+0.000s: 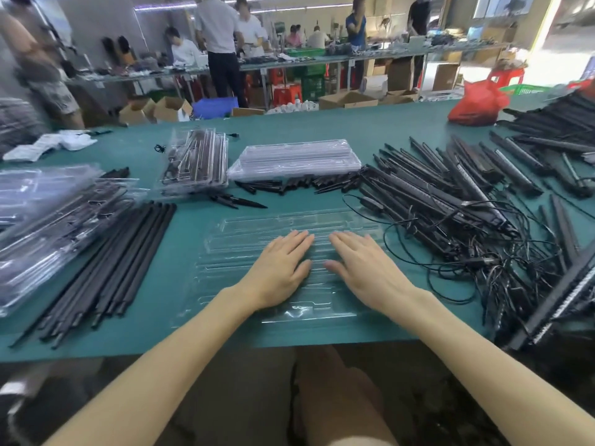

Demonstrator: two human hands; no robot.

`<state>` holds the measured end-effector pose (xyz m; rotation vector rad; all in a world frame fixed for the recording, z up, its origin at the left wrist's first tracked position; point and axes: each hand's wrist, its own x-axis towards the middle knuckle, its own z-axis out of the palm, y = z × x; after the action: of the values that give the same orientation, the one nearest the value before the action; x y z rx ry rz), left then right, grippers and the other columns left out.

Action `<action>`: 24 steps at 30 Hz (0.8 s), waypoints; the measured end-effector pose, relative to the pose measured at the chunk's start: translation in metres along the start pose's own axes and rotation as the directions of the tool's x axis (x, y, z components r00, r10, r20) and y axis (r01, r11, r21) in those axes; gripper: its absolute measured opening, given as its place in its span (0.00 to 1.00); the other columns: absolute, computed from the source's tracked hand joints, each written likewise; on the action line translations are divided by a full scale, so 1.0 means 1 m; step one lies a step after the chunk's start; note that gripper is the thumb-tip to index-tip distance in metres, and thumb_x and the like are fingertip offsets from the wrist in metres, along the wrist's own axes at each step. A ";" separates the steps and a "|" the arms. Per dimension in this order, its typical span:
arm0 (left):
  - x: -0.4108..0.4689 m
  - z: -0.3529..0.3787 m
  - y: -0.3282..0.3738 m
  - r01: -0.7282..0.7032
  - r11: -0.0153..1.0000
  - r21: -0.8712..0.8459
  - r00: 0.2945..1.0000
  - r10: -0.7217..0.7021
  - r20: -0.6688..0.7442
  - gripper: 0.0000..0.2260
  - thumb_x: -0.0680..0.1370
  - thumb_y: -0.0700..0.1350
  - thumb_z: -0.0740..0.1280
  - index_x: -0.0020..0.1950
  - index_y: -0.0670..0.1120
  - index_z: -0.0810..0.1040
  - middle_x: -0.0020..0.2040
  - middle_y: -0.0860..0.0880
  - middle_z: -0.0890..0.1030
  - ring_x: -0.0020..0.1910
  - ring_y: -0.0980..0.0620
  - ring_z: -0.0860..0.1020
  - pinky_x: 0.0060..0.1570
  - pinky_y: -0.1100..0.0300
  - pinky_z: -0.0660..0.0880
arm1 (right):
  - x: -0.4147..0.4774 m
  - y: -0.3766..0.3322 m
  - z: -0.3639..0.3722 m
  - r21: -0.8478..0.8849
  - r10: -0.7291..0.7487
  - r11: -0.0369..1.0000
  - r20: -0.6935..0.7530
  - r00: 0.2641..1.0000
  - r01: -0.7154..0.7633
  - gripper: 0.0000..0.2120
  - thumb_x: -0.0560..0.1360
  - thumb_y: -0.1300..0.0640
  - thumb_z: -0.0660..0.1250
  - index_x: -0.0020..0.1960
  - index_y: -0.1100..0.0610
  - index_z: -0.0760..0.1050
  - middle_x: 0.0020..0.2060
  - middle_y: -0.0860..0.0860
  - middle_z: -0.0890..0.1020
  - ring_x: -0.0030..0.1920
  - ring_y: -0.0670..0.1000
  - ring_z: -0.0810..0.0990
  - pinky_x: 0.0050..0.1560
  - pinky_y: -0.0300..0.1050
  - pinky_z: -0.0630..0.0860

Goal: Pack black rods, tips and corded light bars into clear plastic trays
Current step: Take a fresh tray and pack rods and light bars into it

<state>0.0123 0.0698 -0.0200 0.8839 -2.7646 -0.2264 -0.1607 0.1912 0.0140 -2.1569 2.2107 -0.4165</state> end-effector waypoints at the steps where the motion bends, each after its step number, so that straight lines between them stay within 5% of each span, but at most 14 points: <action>1: -0.001 0.000 0.000 -0.002 1.000 -0.007 1.000 0.002 0.005 0.25 0.86 0.52 0.53 0.82 0.49 0.53 0.82 0.52 0.53 0.81 0.55 0.48 0.79 0.57 0.43 | 0.005 0.002 0.007 -0.007 0.012 1.000 0.018 1.000 -0.012 0.29 0.85 0.43 0.52 0.81 0.57 0.55 0.80 0.51 0.59 0.80 0.51 0.54 0.79 0.50 0.49; 6: -0.005 -0.015 -0.005 0.055 0.952 -0.301 0.986 -0.099 -0.135 0.20 0.84 0.44 0.61 0.76 0.45 0.69 0.77 0.50 0.69 0.77 0.54 0.62 0.78 0.56 0.56 | 0.018 0.012 0.028 -0.083 0.018 0.997 0.058 0.998 -0.013 0.30 0.85 0.41 0.43 0.82 0.53 0.46 0.82 0.47 0.49 0.81 0.47 0.44 0.79 0.46 0.39; 9: -0.012 -0.038 -0.029 0.193 0.925 -0.328 0.880 -0.311 -0.358 0.13 0.82 0.37 0.62 0.64 0.45 0.79 0.62 0.50 0.79 0.64 0.52 0.73 0.69 0.55 0.68 | 0.017 0.014 0.032 -0.103 0.022 0.995 0.045 0.999 -0.017 0.28 0.85 0.43 0.42 0.82 0.52 0.46 0.81 0.46 0.49 0.81 0.47 0.44 0.78 0.45 0.38; 14: -0.037 -0.074 -0.099 0.706 0.707 -0.042 0.645 -0.665 -0.376 0.13 0.78 0.35 0.61 0.63 0.38 0.74 0.63 0.39 0.73 0.64 0.39 0.69 0.64 0.48 0.68 | 0.012 0.013 0.035 -0.153 0.036 0.988 0.025 0.999 -0.031 0.27 0.85 0.46 0.41 0.82 0.52 0.44 0.81 0.47 0.48 0.81 0.48 0.44 0.79 0.46 0.38; 17: -0.055 -0.076 -0.122 0.843 0.522 0.130 0.536 -0.794 -0.287 0.17 0.79 0.37 0.62 0.66 0.33 0.68 0.67 0.34 0.68 0.67 0.35 0.66 0.65 0.45 0.68 | 0.011 0.011 0.036 -0.142 0.043 0.989 0.011 0.999 -0.041 0.27 0.85 0.46 0.41 0.82 0.52 0.45 0.81 0.47 0.49 0.81 0.48 0.45 0.79 0.46 0.38; 21: -0.062 -0.071 -0.131 0.819 0.507 0.268 0.570 -0.772 -0.281 0.13 0.79 0.36 0.61 0.63 0.35 0.72 0.65 0.34 0.71 0.64 0.36 0.69 0.61 0.47 0.69 | 0.012 0.013 0.037 -0.134 0.047 0.990 0.002 0.999 -0.046 0.27 0.85 0.46 0.41 0.82 0.52 0.45 0.81 0.46 0.50 0.81 0.47 0.45 0.79 0.46 0.38; 24: -0.058 -0.070 -0.129 0.840 0.497 0.217 0.541 -0.794 -0.279 0.14 0.80 0.34 0.60 0.65 0.34 0.69 0.66 0.33 0.70 0.65 0.34 0.69 0.61 0.42 0.71 | 0.013 0.014 0.038 -0.126 0.046 0.991 -0.006 0.999 -0.047 0.27 0.85 0.46 0.41 0.82 0.52 0.46 0.81 0.46 0.51 0.81 0.47 0.46 0.79 0.46 0.38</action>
<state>0.1476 -0.0059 0.0097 2.1878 -2.0187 0.1674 -0.1673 0.1717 -0.0229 -2.1593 2.3445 -0.2865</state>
